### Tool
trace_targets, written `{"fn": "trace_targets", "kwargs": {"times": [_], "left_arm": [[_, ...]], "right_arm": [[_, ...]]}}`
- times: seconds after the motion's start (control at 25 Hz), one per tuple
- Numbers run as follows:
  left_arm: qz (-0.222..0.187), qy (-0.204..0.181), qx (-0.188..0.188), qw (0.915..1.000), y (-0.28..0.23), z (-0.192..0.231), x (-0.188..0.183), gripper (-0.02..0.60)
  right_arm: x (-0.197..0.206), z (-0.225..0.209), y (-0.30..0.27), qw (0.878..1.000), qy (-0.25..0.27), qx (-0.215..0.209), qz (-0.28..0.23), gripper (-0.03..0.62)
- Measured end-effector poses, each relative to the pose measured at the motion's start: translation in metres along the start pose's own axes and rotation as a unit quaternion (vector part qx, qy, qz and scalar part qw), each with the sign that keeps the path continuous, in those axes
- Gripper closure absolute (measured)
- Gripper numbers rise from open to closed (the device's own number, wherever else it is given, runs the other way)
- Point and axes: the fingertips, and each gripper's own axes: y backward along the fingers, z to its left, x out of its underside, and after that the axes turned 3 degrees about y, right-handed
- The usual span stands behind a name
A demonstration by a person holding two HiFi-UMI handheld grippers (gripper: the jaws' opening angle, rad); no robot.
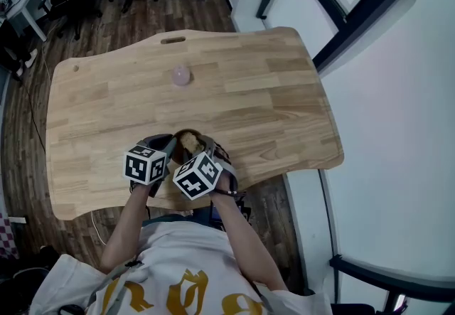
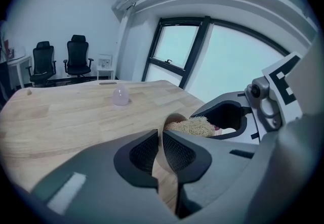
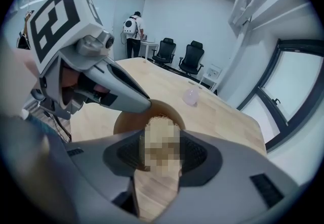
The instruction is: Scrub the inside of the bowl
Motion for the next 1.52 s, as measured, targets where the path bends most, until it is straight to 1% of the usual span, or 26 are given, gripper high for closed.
{"fn": "trace_targets", "kwargs": {"times": [0.2, 0.32, 0.4, 0.52, 0.6, 0.68, 0.84, 0.96, 1.08, 1.2, 1.36, 1.44, 1.52], "left_arm": [[-0.010, 0.006, 0.017, 0.9998, -0.001, -0.006, -0.008, 0.557], [-0.013, 0.008, 0.018, 0.9997, 0.001, -0.006, -0.008, 0.555], [-0.013, 0.009, 0.014, 0.9998, 0.002, -0.003, -0.008, 0.556], [-0.004, 0.001, 0.004, 1.0000, 0.001, 0.001, -0.004, 0.557], [0.006, -0.008, -0.002, 1.0000, 0.001, 0.003, 0.002, 0.557], [0.011, -0.013, -0.004, 0.9999, 0.000, 0.005, 0.005, 0.557], [0.010, -0.014, -0.008, 0.9998, 0.001, 0.008, 0.003, 0.557], [0.009, -0.015, -0.007, 0.9998, 0.000, 0.008, 0.003, 0.557], [0.010, -0.010, -0.001, 0.9999, -0.001, 0.005, 0.005, 0.557], [0.007, 0.001, 0.008, 0.9999, -0.004, 0.000, 0.002, 0.557], [0.006, 0.004, 0.014, 0.9999, -0.006, -0.003, 0.000, 0.557], [0.007, 0.006, 0.012, 0.9999, -0.006, -0.003, 0.002, 0.557], [0.009, 0.006, 0.008, 0.9999, -0.005, 0.001, 0.004, 0.557]], "right_arm": [[-0.011, 0.007, 0.005, 0.999, 0.009, -0.009, -0.034, 0.408], [-0.014, 0.017, 0.007, 0.998, 0.020, -0.036, -0.048, 0.408], [-0.015, 0.025, 0.009, 0.996, 0.046, -0.053, -0.054, 0.408], [-0.010, 0.037, 0.008, 0.994, 0.074, -0.076, -0.042, 0.408], [-0.003, 0.043, 0.004, 0.993, 0.072, -0.092, -0.017, 0.408], [0.006, 0.044, 0.001, 0.993, 0.056, -0.099, 0.010, 0.408], [0.011, 0.036, -0.002, 0.995, 0.009, -0.094, 0.032, 0.408], [0.009, 0.022, -0.002, 0.997, -0.004, -0.071, 0.036, 0.408], [0.007, 0.006, -0.001, 0.999, -0.008, -0.040, 0.028, 0.408], [0.001, 0.000, 0.001, 0.999, -0.015, -0.037, 0.003, 0.408], [-0.005, 0.011, 0.002, 0.997, -0.017, -0.066, -0.025, 0.408], [-0.006, 0.022, 0.002, 0.994, -0.030, -0.102, -0.027, 0.408], [-0.002, 0.033, 0.002, 0.988, -0.050, -0.144, -0.017, 0.408]]}}
